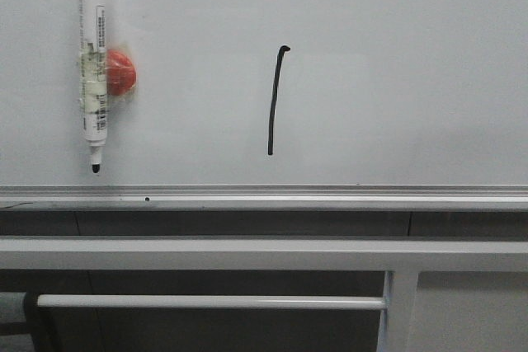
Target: Write number 1 on whiteboard
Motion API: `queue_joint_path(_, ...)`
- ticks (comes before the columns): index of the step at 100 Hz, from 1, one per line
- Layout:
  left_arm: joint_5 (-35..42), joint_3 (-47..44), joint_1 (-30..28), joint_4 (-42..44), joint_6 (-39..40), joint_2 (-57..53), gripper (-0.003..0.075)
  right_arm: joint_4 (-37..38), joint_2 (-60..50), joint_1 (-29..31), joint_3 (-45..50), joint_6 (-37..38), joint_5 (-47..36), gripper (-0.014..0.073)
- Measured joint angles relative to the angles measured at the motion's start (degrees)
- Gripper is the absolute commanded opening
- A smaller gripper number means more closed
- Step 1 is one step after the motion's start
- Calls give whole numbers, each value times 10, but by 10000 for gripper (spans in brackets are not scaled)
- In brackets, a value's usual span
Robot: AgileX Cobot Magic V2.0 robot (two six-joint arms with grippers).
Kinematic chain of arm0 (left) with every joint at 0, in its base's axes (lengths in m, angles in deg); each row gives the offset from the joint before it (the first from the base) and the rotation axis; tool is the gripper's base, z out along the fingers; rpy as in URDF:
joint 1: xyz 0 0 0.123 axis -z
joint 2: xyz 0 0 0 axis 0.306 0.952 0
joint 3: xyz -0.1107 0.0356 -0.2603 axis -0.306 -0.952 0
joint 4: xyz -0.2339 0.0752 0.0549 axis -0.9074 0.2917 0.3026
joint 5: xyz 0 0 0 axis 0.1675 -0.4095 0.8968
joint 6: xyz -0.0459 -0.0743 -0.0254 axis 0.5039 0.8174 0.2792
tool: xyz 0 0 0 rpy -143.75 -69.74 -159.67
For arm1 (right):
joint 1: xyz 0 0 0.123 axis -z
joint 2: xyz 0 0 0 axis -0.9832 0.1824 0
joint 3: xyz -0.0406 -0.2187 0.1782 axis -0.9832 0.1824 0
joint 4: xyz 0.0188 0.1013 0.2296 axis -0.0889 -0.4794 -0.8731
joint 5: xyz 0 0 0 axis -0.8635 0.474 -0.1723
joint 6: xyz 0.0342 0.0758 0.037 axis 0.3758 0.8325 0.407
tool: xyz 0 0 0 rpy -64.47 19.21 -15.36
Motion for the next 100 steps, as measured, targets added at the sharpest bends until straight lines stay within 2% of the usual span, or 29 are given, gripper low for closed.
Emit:
queue_joint_path(43,0,0,0,0,0,0,-20,1,0,54,0,0,1,-64)
queue_joint_path(100,0,0,0,0,0,0,-20,2,0,55,0,0,1,-64)
